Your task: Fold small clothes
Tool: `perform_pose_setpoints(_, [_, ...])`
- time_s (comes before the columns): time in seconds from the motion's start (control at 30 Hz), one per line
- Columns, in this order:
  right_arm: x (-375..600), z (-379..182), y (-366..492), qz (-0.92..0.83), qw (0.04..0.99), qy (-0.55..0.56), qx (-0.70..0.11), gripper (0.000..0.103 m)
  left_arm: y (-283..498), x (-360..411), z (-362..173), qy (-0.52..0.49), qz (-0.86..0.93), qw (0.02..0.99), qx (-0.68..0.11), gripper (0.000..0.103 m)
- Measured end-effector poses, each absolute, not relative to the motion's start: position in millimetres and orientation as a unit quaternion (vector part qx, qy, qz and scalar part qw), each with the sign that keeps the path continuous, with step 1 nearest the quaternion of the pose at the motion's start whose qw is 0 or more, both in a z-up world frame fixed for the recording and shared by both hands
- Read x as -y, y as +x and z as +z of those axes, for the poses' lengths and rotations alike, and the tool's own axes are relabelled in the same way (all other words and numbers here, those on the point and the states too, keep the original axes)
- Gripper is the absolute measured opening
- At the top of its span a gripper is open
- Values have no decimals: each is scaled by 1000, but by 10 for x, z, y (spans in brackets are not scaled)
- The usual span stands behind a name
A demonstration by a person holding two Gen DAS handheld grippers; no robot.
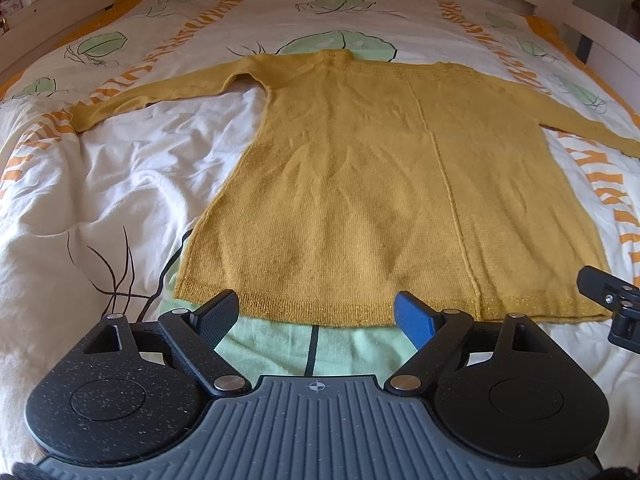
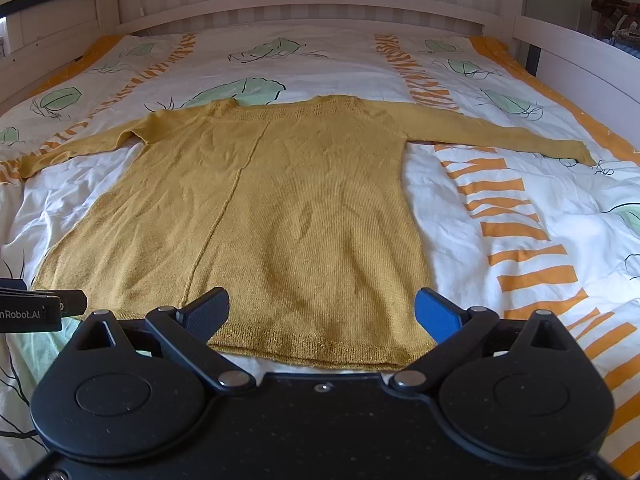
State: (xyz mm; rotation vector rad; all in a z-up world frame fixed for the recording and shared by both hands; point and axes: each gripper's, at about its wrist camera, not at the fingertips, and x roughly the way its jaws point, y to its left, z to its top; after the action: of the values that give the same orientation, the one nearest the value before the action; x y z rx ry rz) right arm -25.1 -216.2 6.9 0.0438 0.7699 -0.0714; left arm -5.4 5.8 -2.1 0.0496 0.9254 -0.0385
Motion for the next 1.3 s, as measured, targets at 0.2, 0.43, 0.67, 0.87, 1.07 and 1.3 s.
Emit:
perform_pose_setpoints(0.2, [2160, 69, -250, -35, 926, 23, -376, 99, 7, -19, -33, 24, -16, 892, -450, 85])
perform_pose_setpoints(0.43, [2150, 56, -244, -35, 925, 24, -378, 99, 3, -19, -47, 24, -17, 892, -452, 85])
perform_pose_setpoints(0.67, [2144, 52, -246, -35, 925, 25, -378, 99, 2, -26, -58, 23, -17, 891, -452, 85])
perform_pose_setpoints(0.87, [2136, 42, -248, -35, 924, 26, -379, 99, -1, -36, -81, 22, -17, 890, -454, 85])
perform_pose_setpoints(1.07, [2128, 26, -241, -34, 924, 27, -381, 99, -1, -40, -101, 21, -17, 890, -456, 85])
perform_pose_setpoints(1.3, [2127, 17, -229, -33, 923, 29, -382, 99, 21, -58, -128, 19, -16, 888, -459, 85])
